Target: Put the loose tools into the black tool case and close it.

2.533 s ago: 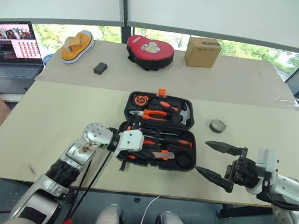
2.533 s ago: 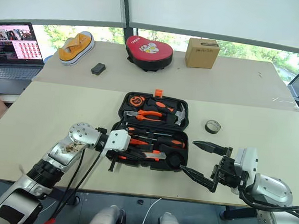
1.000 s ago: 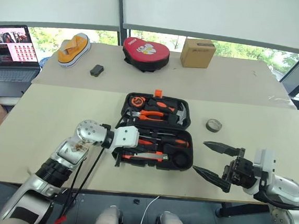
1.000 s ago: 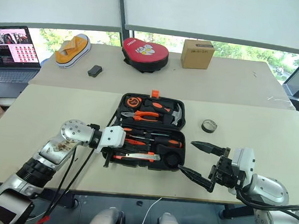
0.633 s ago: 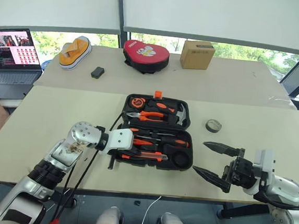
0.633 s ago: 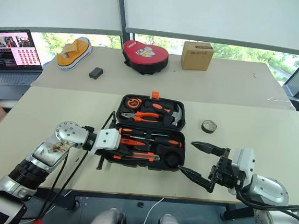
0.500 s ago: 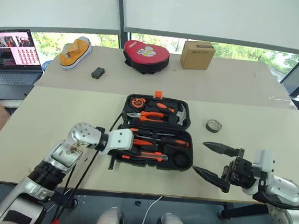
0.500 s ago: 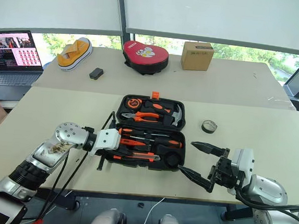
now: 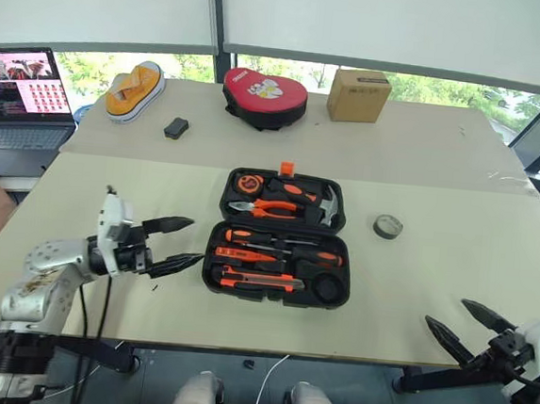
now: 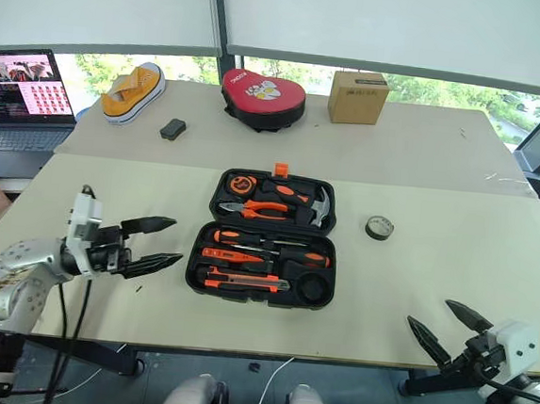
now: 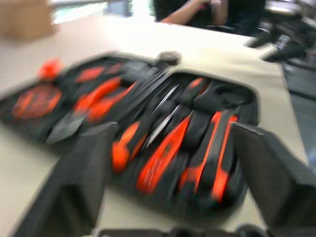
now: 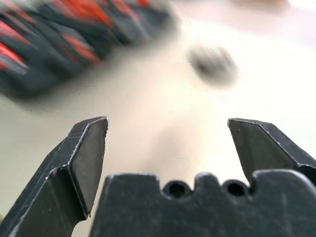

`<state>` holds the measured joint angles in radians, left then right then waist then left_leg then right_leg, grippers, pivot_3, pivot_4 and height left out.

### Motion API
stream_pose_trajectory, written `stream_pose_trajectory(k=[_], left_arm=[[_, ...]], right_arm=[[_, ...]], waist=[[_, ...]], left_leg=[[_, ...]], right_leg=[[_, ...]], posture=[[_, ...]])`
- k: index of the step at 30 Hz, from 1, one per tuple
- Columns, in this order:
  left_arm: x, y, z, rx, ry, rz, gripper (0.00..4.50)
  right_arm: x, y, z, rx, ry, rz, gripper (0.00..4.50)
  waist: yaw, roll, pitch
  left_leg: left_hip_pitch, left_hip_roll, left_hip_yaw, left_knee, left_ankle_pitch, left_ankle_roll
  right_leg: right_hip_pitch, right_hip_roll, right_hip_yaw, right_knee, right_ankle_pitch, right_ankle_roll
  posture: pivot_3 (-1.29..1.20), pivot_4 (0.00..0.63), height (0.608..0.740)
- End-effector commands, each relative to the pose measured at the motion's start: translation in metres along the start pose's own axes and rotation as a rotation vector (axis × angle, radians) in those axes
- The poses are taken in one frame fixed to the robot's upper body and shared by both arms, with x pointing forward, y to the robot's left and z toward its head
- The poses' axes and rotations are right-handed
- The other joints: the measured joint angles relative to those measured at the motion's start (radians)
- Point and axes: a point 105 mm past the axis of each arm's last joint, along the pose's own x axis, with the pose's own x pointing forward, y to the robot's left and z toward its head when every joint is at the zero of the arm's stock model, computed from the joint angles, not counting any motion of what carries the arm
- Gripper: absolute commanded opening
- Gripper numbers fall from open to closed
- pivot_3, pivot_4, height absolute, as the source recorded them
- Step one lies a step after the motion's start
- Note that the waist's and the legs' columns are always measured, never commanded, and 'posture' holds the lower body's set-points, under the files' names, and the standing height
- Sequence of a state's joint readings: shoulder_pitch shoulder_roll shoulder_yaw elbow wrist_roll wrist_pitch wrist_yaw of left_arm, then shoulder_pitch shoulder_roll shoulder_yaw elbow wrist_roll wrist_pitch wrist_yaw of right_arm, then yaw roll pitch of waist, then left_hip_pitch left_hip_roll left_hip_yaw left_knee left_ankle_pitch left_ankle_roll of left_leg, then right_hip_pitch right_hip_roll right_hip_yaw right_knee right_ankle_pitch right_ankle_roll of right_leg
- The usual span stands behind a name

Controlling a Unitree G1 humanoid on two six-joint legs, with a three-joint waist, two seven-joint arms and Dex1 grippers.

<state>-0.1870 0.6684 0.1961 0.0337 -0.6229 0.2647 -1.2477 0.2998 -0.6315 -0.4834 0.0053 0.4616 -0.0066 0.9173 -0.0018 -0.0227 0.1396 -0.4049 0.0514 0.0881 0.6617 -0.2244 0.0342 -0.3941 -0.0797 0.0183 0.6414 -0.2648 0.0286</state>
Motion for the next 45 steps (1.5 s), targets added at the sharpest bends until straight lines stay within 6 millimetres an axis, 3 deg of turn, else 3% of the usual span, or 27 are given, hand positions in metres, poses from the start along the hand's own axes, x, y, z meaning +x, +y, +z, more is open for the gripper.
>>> stream_pose_trajectory(k=[1, 5, 9, 13, 18, 21, 32, 34, 36, 38, 42, 45], left_arm=[[0.001, -0.004, 0.019, 0.070, -0.036, -0.036, 4.47], [0.016, -0.005, 0.016, 0.153, -0.013, -0.055, 4.47], [0.030, -0.010, 0.014, 0.179, -0.015, -0.089, 4.47], [0.035, -0.015, 0.008, 0.189, -0.012, -0.115, 4.47], [0.037, -0.019, 0.008, 0.212, -0.023, -0.130, 4.47], [0.036, -0.024, 0.010, 0.225, -0.034, -0.143, 4.50], [0.032, -0.036, 0.016, 0.262, -0.033, -0.217, 4.50], [0.029, -0.039, 0.015, 0.263, -0.020, -0.231, 4.50], [0.026, -0.042, 0.013, 0.271, -0.005, -0.245, 4.50], [0.022, -0.044, 0.013, 0.278, 0.000, -0.250, 4.50], [0.014, -0.050, 0.007, 0.281, 0.040, -0.286, 4.50], [0.013, -0.050, 0.001, 0.276, 0.059, -0.288, 4.50]], right_arm=[[0.020, -0.008, 0.035, -0.097, -0.031, 0.069, 4.50], [0.073, -0.022, 0.064, -0.209, 0.119, 0.191, 4.50], [0.113, -0.027, 0.083, -0.274, 0.225, 0.267, 4.50], [0.143, -0.034, 0.085, -0.305, 0.345, 0.282, 4.50], [0.162, -0.040, 0.079, -0.330, 0.448, 0.275, 4.50], [0.170, -0.037, 0.076, -0.339, 0.466, 0.296, 3.82], [0.175, -0.035, 0.078, -0.401, 0.429, 0.342, 0.11], [0.174, -0.025, 0.097, -0.382, 0.320, 0.422, 0.04], [0.161, 0.002, 0.130, -0.270, 0.188, 0.619, 0.04], [0.146, 0.028, 0.144, -0.219, 0.155, 0.766, 0.04], [0.118, 0.094, 0.139, -0.126, 0.226, 1.000, 0.04], [0.109, 0.120, 0.128, -0.088, 0.274, 1.027, 0.04]], waist=[[-0.004, 0.000, 0.000], [-0.013, 0.000, 0.001], [-0.012, 0.000, 0.001], [-0.004, 0.000, 0.001], [0.003, 0.000, 0.001], [0.001, 0.000, 0.001], [-0.006, 0.000, 0.001], [-0.008, 0.000, 0.001], [-0.010, 0.001, 0.002], [-0.012, 0.002, 0.002], [-0.009, 0.001, 0.002], [-0.007, 0.001, 0.002]], left_leg=[[0.001, 0.000, 0.000, 0.000, 0.000, 0.000], [0.001, -0.001, 0.001, 0.000, 0.000, 0.000], [-0.002, -0.001, 0.000, -0.001, 0.000, 0.000], [-0.012, -0.002, 0.000, -0.002, 0.000, 0.000], [-0.021, -0.003, 0.002, 0.000, 0.000, 0.000], [-0.022, -0.002, 0.003, 0.000, 0.001, -0.001], [-0.023, -0.002, 0.004, 0.000, 0.002, -0.003], [-0.023, -0.002, 0.004, 0.000, 0.002, -0.003], [-0.023, -0.002, 0.004, 0.000, 0.002, -0.003], [-0.023, -0.001, 0.003, 0.000, 0.002, -0.003], [-0.022, 0.000, 0.000, 0.000, 0.002, -0.003], [-0.021, 0.001, 0.000, 0.000, 0.002, -0.003]], right_leg=[[0.000, 0.000, 0.001, 0.000, 0.000, 0.000], [0.000, 0.001, 0.002, 0.000, 0.000, 0.000], [-0.004, 0.003, 0.002, 0.000, 0.000, -0.001], [-0.013, 0.003, 0.000, 0.000, 0.000, -0.001], [-0.020, 0.001, 0.000, 0.000, 0.001, 0.001], [-0.023, 0.001, 0.001, 0.001, 0.001, 0.001], [-0.025, 0.002, 0.001, 0.004, 0.001, 0.001], [-0.025, 0.002, 0.001, 0.005, 0.001, 0.001], [-0.026, 0.002, 0.002, 0.005, 0.001, 0.001], [-0.027, 0.003, 0.002, 0.006, 0.001, 0.001], [-0.025, 0.002, -0.001, 0.006, 0.001, 0.001], [-0.025, 0.002, -0.001, 0.007, 0.001, 0.001]], posture=[[0.00, 0.150, 0.740], [0.00, 0.150, 0.740], [0.00, 0.150, 0.740], [0.00, 0.150, 0.740], [0.00, 0.150, 0.740], [0.00, 0.150, 0.740], [0.00, 0.150, 0.740], [0.00, 0.150, 0.740], [0.00, 0.150, 0.740], [0.00, 0.150, 0.740], [0.00, 0.150, 0.740], [0.00, 0.150, 0.740]])
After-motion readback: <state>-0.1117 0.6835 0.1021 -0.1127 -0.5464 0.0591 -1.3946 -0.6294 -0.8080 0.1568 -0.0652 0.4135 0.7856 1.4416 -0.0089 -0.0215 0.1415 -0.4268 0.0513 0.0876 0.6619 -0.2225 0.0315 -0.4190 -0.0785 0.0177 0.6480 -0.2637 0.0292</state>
